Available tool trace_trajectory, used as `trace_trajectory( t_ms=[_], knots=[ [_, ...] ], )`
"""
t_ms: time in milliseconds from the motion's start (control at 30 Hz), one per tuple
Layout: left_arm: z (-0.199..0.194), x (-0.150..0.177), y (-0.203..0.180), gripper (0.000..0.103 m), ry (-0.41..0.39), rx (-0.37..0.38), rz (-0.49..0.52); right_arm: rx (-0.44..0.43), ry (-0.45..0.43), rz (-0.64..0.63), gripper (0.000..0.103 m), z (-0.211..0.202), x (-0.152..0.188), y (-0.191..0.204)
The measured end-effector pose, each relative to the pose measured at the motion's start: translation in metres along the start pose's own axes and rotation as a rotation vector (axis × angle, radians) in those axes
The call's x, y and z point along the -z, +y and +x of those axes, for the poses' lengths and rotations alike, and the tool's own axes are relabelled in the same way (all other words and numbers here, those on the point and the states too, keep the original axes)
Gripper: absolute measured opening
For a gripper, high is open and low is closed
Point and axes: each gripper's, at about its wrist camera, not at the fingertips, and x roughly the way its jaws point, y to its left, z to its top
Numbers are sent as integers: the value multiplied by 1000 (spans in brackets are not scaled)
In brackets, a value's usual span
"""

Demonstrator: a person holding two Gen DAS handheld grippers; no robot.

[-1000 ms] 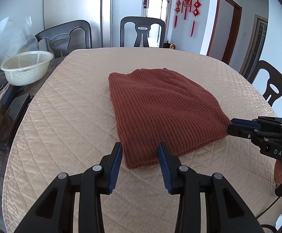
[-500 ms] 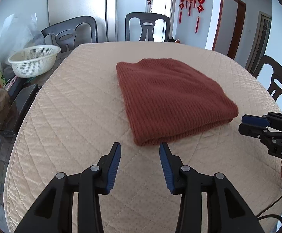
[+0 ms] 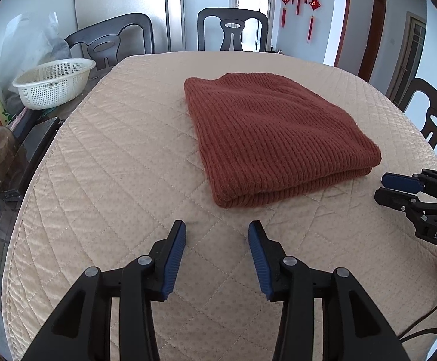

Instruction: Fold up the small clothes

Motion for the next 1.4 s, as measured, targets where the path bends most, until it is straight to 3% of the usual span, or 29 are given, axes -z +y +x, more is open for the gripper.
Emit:
trace_trajectory(
  t_ms=[333, 567, 1400],
  knots=[
    [2, -1, 0, 53, 2, 9, 8, -15, -1, 13, 35, 0, 1, -1],
    [2, -1, 0, 53, 2, 9, 9, -33, 0, 6, 42, 0, 1, 0],
    [2, -1, -1, 56, 2, 7, 9, -37, 0, 5, 43, 0, 0, 1]
  ],
)
